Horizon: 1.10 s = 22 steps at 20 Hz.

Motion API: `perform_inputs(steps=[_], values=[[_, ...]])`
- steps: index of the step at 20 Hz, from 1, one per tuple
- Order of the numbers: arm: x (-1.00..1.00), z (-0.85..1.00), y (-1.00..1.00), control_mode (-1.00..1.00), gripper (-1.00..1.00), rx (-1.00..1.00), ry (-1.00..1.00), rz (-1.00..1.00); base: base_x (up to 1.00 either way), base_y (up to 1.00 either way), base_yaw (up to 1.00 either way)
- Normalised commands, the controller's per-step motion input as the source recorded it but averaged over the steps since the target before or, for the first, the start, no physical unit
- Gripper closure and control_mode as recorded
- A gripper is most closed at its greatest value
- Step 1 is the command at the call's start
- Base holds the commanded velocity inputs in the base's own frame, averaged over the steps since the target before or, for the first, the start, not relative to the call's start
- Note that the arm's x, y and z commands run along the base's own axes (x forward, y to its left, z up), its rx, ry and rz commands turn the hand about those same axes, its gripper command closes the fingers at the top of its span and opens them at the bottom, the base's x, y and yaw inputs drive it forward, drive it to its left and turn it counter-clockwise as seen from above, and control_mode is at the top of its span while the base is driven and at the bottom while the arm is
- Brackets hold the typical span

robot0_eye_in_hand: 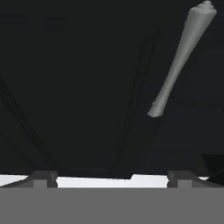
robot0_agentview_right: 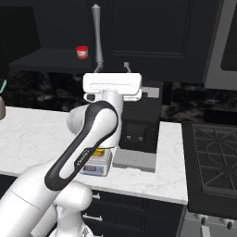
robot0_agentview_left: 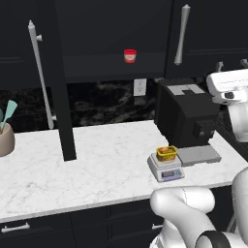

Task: Pick the canned food and place it on the digital scale for weighing, and close the cabinet.

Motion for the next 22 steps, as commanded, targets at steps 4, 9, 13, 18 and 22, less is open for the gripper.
perform_inputs(steps=[4, 9, 13, 18, 22], values=[[-0.43, -0.58, 0.34, -1.0, -1.0, -0.08, -0.25, 0.0, 0.0, 0.0, 0.0], [-0.35, -0.54, 0.4, -1.0, -1.0, -0.08, -0.3, 0.0, 0.0, 0.0, 0.0], [0.03, -0.48, 0.61, -1.0, -1.0, -0.03, -0.19, 0.0, 0.0, 0.0, 0.0], [0.25, -0.54, 0.72, -1.0, -1.0, 0.0, -0.2, 0.0, 0.0, 0.0, 0.0], [0.31, -0.28, 0.97, -1.0, -1.0, 0.0, -0.24, -0.01, 0.0, 0.0, 0.0]])
